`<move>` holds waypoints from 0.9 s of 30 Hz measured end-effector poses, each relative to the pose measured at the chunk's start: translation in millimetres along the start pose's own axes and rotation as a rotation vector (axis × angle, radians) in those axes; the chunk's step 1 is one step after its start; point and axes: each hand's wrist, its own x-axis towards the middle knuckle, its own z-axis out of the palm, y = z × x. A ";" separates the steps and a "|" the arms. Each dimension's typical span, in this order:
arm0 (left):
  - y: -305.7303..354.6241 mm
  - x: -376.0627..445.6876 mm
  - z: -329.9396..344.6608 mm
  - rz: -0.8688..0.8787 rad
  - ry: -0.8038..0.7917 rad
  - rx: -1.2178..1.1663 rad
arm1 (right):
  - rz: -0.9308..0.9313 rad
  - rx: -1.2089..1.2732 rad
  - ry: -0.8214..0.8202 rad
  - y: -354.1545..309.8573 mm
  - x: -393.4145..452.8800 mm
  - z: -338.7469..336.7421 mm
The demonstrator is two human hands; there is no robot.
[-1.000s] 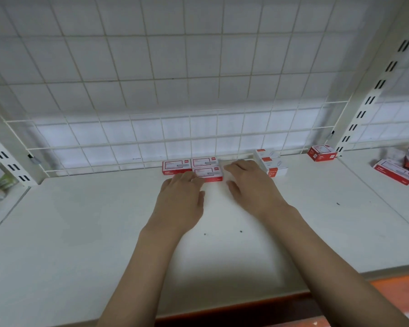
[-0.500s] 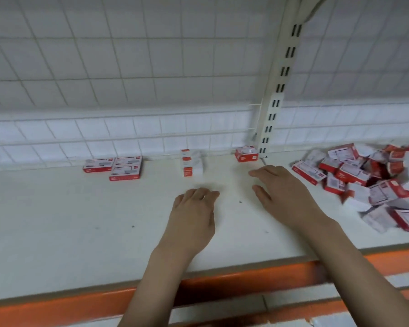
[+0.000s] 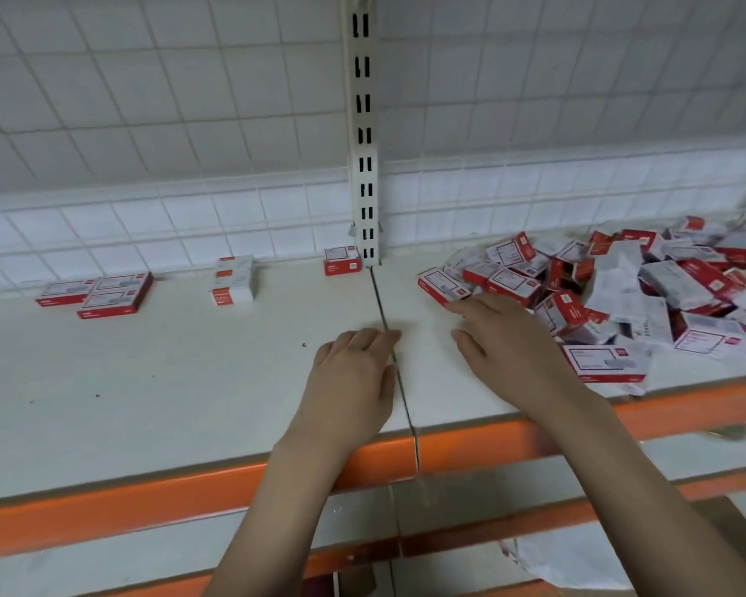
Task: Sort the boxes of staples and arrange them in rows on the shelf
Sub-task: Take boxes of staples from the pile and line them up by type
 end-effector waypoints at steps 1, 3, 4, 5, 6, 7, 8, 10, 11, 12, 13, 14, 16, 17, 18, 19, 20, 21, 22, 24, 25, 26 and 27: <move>1.9 1.4 1.6 0.003 -0.009 0.003 | -0.004 -0.002 0.004 3.4 1.2 -0.6; 3.0 7.1 2.9 0.014 -0.020 0.019 | 0.007 0.009 0.008 7.5 3.2 -1.2; 2.6 11.3 2.9 0.018 -0.022 0.022 | 0.018 0.015 0.009 8.8 3.5 -1.3; 2.0 16.0 2.9 0.022 -0.025 0.020 | 0.028 0.018 0.012 9.9 3.6 -0.9; 1.6 20.6 2.7 0.026 -0.027 0.017 | 0.036 0.018 0.016 11.2 3.2 -0.3; 0.7 24.4 2.7 0.033 -0.031 0.012 | 0.040 0.015 0.020 12.3 2.7 0.6; -0.2 28.2 2.7 0.044 -0.033 0.007 | 0.045 0.011 0.023 13.5 2.4 1.2; -3.8 35.0 3.6 0.071 -0.045 -0.007 | 0.068 0.008 0.031 15.8 2.9 1.3; -5.8 38.3 4.3 0.079 -0.055 -0.013 | 0.084 0.005 0.037 16.3 3.1 1.0; -8.1 41.7 5.0 0.086 -0.064 -0.017 | 0.100 0.001 0.039 16.6 3.4 0.0; -9.9 46.0 5.2 0.092 -0.074 -0.019 | 0.110 -0.008 0.044 17.3 3.8 -0.8; -11.2 51.2 4.9 0.099 -0.083 -0.017 | 0.117 -0.017 0.049 18.4 4.8 -1.4; -12.3 65.2 5.3 0.126 -0.092 -0.011 | 0.146 -0.030 0.054 21.7 7.4 -2.4; -12.1 73.4 5.2 0.142 -0.094 -0.001 | 0.157 -0.028 0.062 23.5 8.7 -2.8; -11.5 82.7 5.6 0.160 -0.099 0.015 | 0.166 -0.023 0.069 25.2 9.6 -3.3; -10.7 92.0 6.4 0.174 -0.109 0.034 | 0.174 -0.021 0.071 26.6 10.2 -3.7; -9.9 101.0 7.5 0.185 -0.128 0.050 | 0.178 -0.025 0.068 28.1 10.5 -3.7; -8.5 109.5 8.4 0.199 -0.154 0.056 | 0.177 -0.029 0.064 29.9 10.4 -3.8; -7.0 117.7 9.9 0.218 -0.189 0.045 | 0.173 -0.030 0.064 32.2 10.3 -4.4; -4.1 132.2 12.3 0.239 -0.279 -0.024 | 0.165 -0.023 0.071 38.1 11.3 -7.6; -3.6 138.7 13.5 0.237 -0.317 -0.054 | 0.157 -0.020 0.080 41.3 12.2 -10.2; -3.6 145.1 14.9 0.235 -0.336 -0.074 | 0.147 -0.020 0.093 44.8 13.1 -13.5; -3.7 150.8 16.5 0.231 -0.341 -0.086 | 0.139 -0.021 0.105 48.2 13.9 -17.3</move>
